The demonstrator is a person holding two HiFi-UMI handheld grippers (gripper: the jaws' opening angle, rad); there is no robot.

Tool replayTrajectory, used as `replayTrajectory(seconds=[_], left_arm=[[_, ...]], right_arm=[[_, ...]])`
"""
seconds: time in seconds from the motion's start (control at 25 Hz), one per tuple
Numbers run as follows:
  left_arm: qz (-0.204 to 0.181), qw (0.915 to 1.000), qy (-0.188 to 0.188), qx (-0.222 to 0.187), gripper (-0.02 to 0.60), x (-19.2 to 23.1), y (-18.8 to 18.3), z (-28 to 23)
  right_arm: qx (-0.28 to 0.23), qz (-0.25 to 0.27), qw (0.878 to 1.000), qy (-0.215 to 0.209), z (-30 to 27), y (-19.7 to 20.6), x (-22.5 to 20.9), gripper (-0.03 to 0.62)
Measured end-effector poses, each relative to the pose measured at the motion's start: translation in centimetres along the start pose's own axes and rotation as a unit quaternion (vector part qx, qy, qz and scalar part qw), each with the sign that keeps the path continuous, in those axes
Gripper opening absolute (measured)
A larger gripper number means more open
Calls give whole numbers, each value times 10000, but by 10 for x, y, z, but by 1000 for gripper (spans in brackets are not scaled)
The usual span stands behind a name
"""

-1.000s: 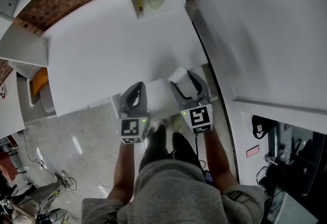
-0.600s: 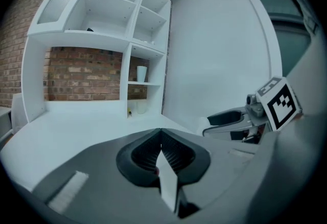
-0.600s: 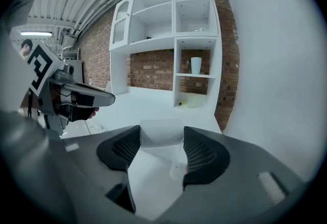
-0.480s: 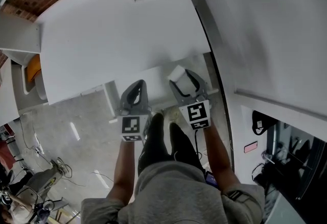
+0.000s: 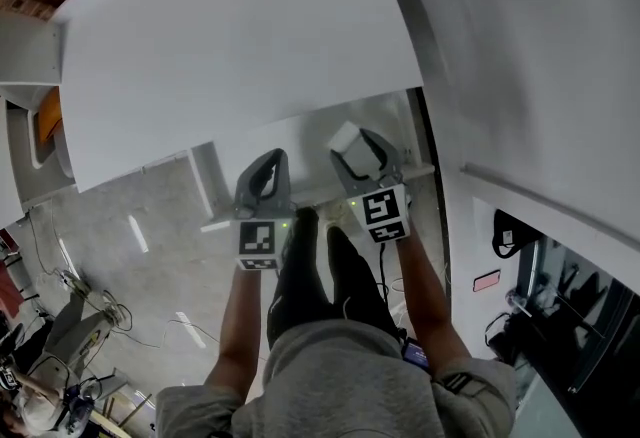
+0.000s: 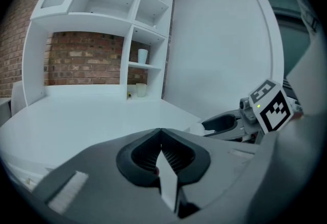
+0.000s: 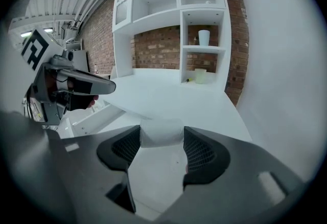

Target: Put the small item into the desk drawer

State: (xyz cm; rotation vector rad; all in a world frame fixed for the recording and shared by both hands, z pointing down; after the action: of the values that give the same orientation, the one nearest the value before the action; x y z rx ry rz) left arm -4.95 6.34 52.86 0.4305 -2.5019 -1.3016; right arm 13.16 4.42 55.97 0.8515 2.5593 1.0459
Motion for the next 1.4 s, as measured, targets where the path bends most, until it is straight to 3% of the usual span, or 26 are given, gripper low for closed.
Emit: replayTrajectory(seconds=[0.24, 0.64, 1.04, 1.4], left_arm=[[45, 9999, 24, 117, 12, 9, 21, -17], [103, 9995, 39, 311, 12, 18, 25, -29], [137, 9990, 129, 409, 12, 22, 26, -42], [226, 9981, 135, 550, 12, 33, 26, -52]], right_arm=[[263, 0, 9996, -72, -23, 11, -3, 270], [819, 22, 9962, -298, -63, 21, -8, 270], [1629, 31, 9854, -492, -112, 39, -16, 270], [2022, 38, 9776, -589, -145, 47, -20, 270]])
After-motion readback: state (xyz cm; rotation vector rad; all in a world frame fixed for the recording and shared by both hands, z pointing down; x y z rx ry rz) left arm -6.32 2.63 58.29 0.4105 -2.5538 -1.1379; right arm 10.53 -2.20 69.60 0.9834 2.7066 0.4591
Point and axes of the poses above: the fingertips, and each gripper's own axes: z backward along the fingers, x to its left, y out of its underside, the point moved 8 cm from there along z, backward along the fingers, and after that the axes turned 8 degrees about x, right-handed, at the moved point
